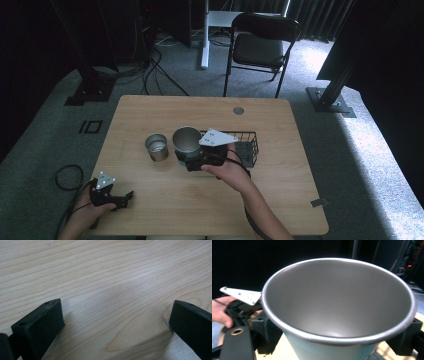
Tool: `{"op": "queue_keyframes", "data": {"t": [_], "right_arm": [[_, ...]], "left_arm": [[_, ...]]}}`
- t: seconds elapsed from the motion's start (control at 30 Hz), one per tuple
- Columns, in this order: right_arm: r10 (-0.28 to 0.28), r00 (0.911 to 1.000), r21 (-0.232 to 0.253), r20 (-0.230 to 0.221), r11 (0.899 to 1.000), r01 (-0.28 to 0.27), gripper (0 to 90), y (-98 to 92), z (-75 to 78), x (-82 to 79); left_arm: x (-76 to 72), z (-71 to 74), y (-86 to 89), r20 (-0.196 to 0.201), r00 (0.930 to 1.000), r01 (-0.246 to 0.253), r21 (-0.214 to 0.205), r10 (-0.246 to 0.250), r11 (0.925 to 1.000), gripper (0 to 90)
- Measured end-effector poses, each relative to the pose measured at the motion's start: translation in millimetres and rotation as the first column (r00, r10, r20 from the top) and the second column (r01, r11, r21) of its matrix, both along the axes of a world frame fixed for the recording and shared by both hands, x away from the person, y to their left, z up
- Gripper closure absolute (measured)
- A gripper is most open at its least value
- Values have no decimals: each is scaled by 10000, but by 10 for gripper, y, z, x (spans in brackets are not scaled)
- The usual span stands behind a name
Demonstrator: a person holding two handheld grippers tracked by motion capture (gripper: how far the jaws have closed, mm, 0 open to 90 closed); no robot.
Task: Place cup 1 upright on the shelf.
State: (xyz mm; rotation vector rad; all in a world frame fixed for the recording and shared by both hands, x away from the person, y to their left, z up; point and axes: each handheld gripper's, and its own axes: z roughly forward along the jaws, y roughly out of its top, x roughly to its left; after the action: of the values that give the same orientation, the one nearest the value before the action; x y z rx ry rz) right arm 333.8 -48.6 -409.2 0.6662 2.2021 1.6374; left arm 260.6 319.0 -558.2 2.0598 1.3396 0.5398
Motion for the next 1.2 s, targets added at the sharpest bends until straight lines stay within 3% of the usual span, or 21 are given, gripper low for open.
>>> {"op": "queue_keyframes", "data": {"t": [0.27,0.4,0.53,0.63,0.7,0.9,1.2], "right_arm": [[-1214,9923,89,241,9926,1212,148,-224,93,117],[-1880,9816,32,334,9822,1880,148,-340,108,184],[-2579,9655,-72,361,9660,2583,148,-465,98,252],[-2704,9621,-74,350,9626,2708,148,-499,89,270],[-3233,9458,-220,306,9458,3241,149,-614,47,326],[-4008,9161,-347,129,9154,4010,148,-797,-81,414],[-4597,8881,-622,-47,8865,4586,148,-1056,-247,488]], "left_arm": [[0,-1,-1,16,10000,-7,-3,7,10000,2],[0,-1,0,6,10000,-4,1,4,10000,2],[0,-1,0,9,10000,-1,0,1,10000,2],[0,0,0,6,10000,-2,1,2,10000,2],[0,0,-1,3,10000,-4,0,4,10000,2],[0,0,0,0,10000,-2,4,2,10000,2],[0,0,-1,5,10000,-7,0,7,10000,1]]}}
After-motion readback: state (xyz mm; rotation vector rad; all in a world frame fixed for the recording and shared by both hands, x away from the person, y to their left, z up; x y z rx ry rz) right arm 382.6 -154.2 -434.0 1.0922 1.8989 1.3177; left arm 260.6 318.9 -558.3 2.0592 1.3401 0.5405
